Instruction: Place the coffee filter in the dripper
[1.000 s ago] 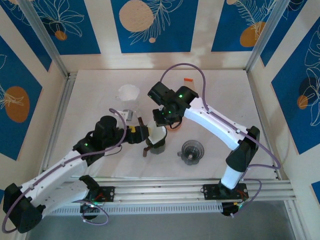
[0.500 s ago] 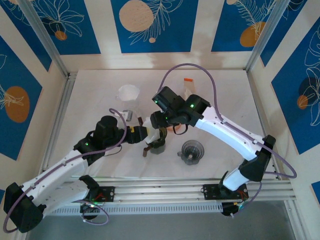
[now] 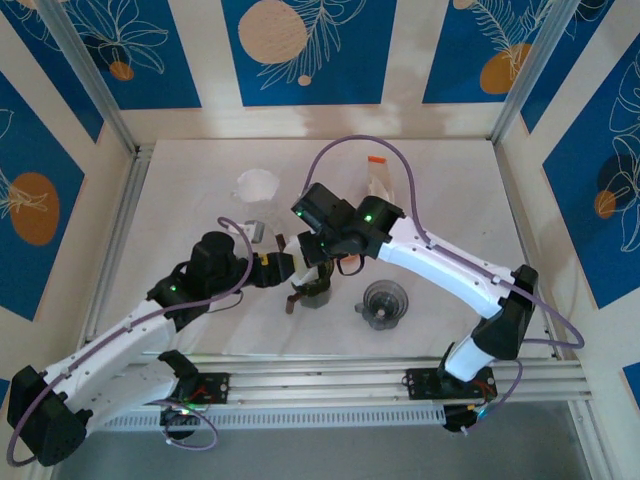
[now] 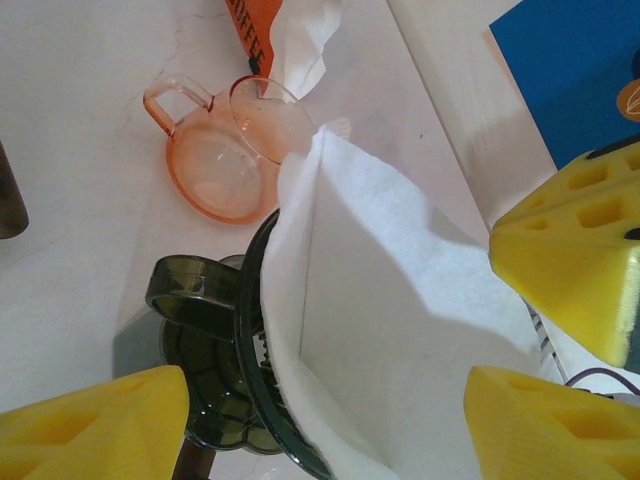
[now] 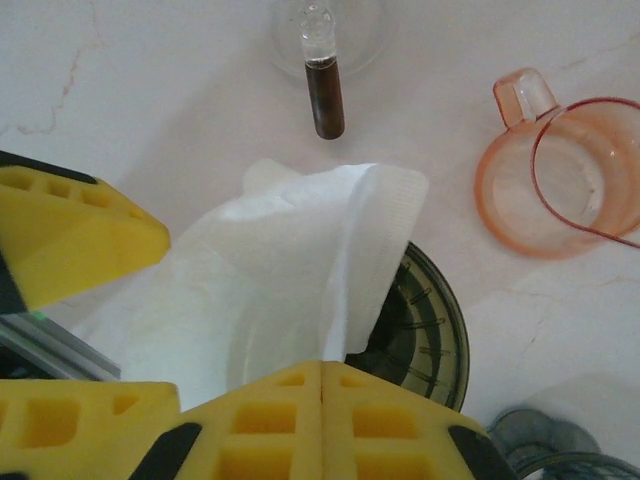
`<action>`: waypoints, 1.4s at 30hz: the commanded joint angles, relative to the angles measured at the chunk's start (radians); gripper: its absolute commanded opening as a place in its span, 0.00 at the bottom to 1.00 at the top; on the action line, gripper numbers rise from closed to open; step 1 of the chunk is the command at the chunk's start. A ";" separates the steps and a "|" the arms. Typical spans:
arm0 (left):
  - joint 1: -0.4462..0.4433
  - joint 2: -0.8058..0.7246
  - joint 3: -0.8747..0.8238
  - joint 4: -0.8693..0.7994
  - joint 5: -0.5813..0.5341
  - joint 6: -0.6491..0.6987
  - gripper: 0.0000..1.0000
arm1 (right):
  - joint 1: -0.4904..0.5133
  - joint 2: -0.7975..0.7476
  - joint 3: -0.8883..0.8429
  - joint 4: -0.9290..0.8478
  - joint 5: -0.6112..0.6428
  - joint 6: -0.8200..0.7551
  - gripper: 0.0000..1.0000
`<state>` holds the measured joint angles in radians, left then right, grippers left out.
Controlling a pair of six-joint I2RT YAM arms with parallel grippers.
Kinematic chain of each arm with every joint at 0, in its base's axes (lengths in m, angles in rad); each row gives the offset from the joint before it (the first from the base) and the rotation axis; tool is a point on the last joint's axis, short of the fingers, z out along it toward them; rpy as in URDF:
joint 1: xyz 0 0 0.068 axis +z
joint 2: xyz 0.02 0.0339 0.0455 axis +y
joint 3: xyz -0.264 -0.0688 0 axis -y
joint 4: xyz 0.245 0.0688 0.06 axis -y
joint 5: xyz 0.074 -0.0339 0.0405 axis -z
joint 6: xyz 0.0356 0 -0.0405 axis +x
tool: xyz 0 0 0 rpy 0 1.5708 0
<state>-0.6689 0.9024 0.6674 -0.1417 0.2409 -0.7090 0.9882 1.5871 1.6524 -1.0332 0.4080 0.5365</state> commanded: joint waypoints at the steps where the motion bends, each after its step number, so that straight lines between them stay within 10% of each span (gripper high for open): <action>1: 0.016 -0.020 0.008 -0.018 -0.012 -0.007 0.75 | 0.004 0.004 -0.019 -0.012 0.061 -0.025 0.00; 19: 0.026 0.027 -0.017 -0.002 -0.002 -0.009 0.57 | 0.031 0.023 -0.082 0.005 0.166 -0.069 0.00; 31: 0.028 0.033 -0.020 0.006 0.001 -0.017 0.58 | 0.015 -0.034 -0.106 0.061 0.140 -0.089 0.47; 42: 0.027 0.039 -0.039 0.006 -0.003 -0.020 0.54 | 0.007 0.002 -0.163 0.102 0.127 -0.078 0.29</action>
<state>-0.6521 0.9337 0.6430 -0.1493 0.2321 -0.7277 1.0008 1.5753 1.5051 -0.9508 0.5461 0.4549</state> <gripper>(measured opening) 0.542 0.299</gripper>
